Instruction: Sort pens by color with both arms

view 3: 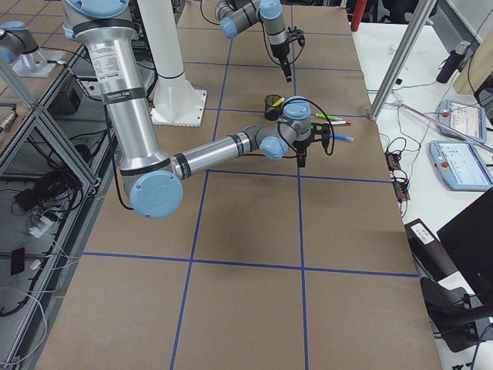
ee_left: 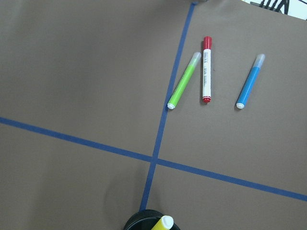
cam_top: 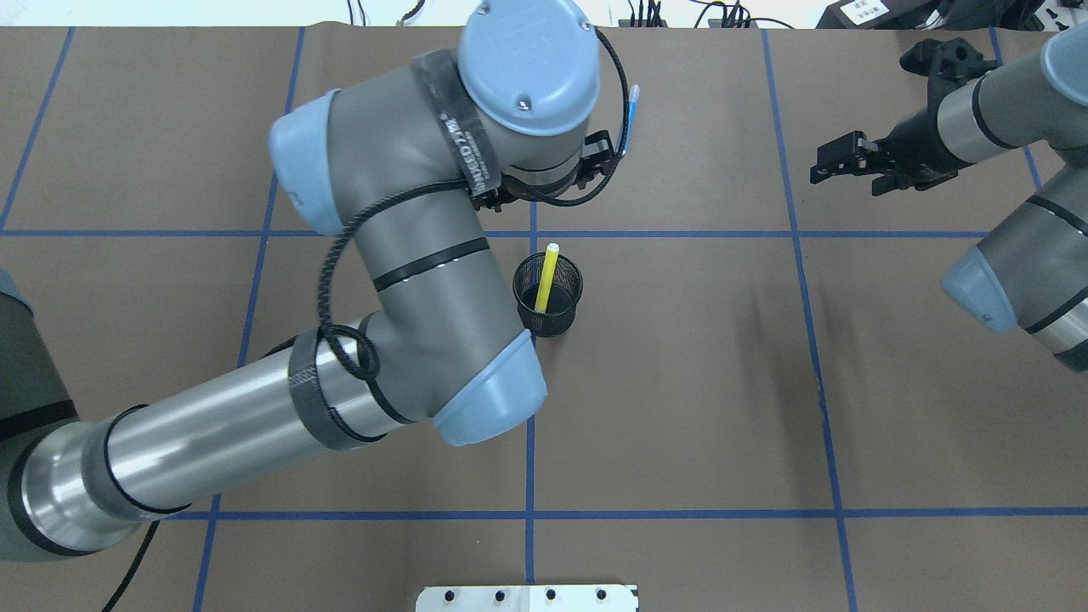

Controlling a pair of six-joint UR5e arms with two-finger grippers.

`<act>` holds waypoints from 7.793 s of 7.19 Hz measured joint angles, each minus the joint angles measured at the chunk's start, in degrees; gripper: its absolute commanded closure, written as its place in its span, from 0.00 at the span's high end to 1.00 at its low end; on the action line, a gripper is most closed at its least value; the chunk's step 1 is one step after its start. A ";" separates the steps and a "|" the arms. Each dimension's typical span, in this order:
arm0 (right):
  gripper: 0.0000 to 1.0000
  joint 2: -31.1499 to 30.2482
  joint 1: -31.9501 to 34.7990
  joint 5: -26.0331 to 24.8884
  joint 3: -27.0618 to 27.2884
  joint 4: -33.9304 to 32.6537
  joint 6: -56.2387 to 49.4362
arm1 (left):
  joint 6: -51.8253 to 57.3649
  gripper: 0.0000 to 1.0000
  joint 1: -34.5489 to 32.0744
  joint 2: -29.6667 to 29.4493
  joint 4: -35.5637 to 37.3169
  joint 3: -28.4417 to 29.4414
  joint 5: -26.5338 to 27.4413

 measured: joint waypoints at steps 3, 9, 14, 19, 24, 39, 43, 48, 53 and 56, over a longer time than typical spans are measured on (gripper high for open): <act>1.00 0.28 -0.06 0.00 -1.92 0.95 -0.09 | 11.75 0.96 -0.64 -1.82 1.00 6.43 -8.18; 1.00 0.79 -0.09 -0.01 -5.74 5.31 0.06 | 15.02 0.76 -6.32 -2.99 -9.00 20.01 -25.33; 1.00 0.84 -0.15 0.00 -5.76 5.35 0.36 | 14.65 0.74 -5.59 -3.74 -5.20 22.18 -28.44; 1.00 0.74 -0.18 0.00 -5.78 5.37 0.44 | 14.81 0.06 -4.22 -3.69 -6.85 23.86 -28.42; 1.00 0.53 -0.16 0.00 -5.74 5.42 0.36 | 14.89 0.00 -4.47 -3.66 -6.73 23.78 -28.39; 1.00 -1.17 -0.10 -4.02 -5.68 13.18 0.67 | -1.26 0.00 -6.42 15.96 -60.32 17.68 29.67; 1.00 -1.79 -0.16 -4.78 -7.12 16.41 0.62 | -5.68 0.00 -2.06 14.32 -64.76 27.69 40.05; 1.00 -1.69 -0.18 -5.08 -7.17 16.51 0.64 | -5.23 0.96 -1.44 13.30 -64.99 28.84 37.62; 1.00 -1.04 7.94 -0.21 -6.65 12.79 -3.19 | 12.67 0.98 -10.20 28.10 -49.41 -0.41 12.85; 1.00 -1.45 14.45 0.83 -6.91 -0.91 -24.58 | 33.98 0.99 -20.62 40.50 -22.37 -16.52 -6.38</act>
